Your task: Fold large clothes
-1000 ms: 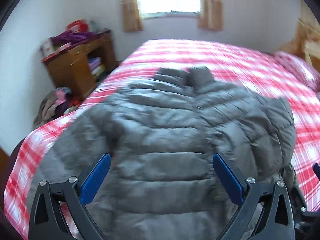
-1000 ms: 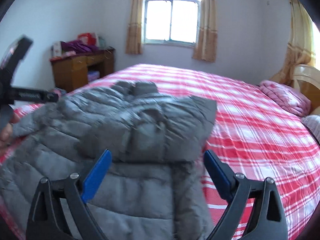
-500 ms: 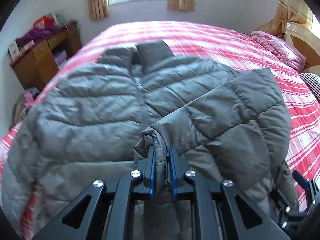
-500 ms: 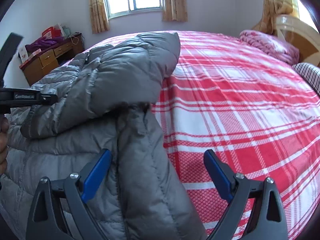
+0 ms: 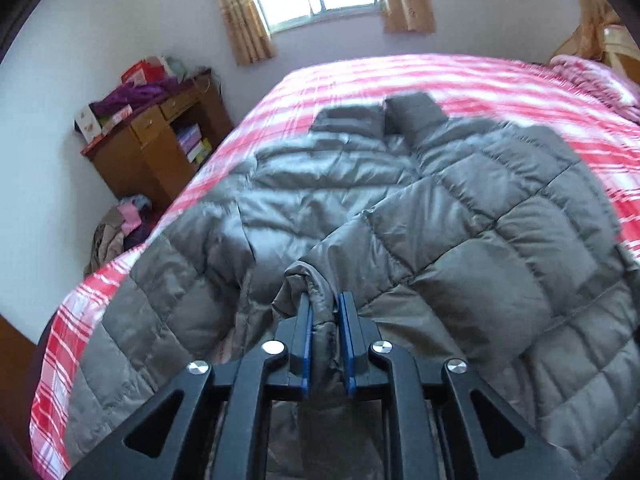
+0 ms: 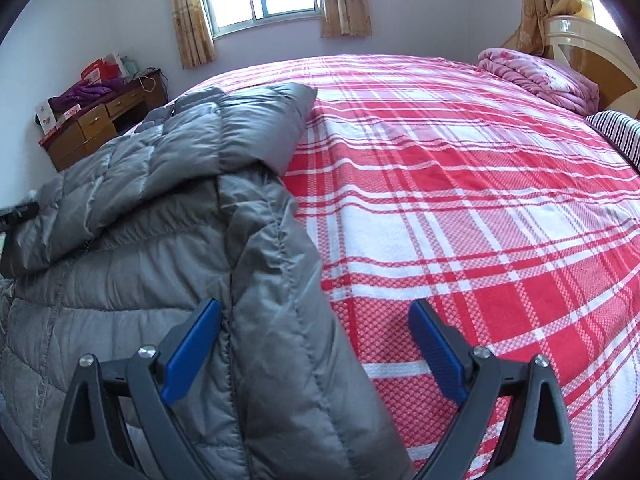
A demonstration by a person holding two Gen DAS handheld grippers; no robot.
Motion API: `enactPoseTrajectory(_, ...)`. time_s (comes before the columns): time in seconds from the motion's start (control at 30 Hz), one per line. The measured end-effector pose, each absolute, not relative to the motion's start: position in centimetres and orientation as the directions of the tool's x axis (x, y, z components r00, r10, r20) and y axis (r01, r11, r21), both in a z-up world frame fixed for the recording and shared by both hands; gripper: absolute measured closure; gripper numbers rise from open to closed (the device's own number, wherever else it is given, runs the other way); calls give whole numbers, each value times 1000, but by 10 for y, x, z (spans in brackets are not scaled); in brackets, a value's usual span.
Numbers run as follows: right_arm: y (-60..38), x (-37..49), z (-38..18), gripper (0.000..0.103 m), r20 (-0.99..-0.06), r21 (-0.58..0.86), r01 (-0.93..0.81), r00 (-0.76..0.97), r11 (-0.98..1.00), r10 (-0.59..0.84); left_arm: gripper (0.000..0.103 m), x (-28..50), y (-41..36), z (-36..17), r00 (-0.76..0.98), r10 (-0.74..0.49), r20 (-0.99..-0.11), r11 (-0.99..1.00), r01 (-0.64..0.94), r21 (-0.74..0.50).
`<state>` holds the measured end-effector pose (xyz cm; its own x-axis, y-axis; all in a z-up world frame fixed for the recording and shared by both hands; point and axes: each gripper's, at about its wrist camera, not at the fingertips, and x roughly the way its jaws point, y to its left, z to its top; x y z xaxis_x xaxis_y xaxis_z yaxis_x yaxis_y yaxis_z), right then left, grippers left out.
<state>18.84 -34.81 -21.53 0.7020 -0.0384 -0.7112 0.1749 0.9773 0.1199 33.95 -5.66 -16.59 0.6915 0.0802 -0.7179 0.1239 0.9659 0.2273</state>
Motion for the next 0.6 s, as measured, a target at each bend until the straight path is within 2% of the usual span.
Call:
enactPoseTrajectory(0.07, -349, 189, -216, 6, -715, 124, 173, 698, 977, -33, 52, 345, -55, -172, 674, 135, -726, 962, 85, 258)
enactPoseTrajectory(0.2, -358, 186, -207, 7, -723, 177, 163, 690, 971, 16, 33, 338, -36, -145, 725, 197, -660, 962, -15, 271)
enactPoseTrajectory(0.23, -361, 183, -200, 8, -723, 177, 160, 690, 971, 18, 22, 335, -32, -134, 751, 224, -621, 959, -56, 277)
enactPoseTrajectory(0.27, -361, 178, -190, 10, -710, 170, 151, 704, 974, 15, 18, 332, -29, -122, 777, 233, -585, 960, -86, 267)
enactPoseTrajectory(0.33, -362, 173, -163, 11, -663, 163, 118, 748, 980, 20, 17, 328, -30, -105, 804, 228, -550, 966, -118, 229)
enactPoseTrajectory(0.5, -350, 209, -111, 19, -576, 108, 66, 818, 992, 8, 17, 340, -56, -102, 802, 153, -578, 987, -100, 122)
enactPoseTrajectory(0.6, -337, 254, -107, 20, -555, 69, 49, 832, 996, -3, 17, 357, -78, -122, 798, 158, -582, 985, -87, 149)
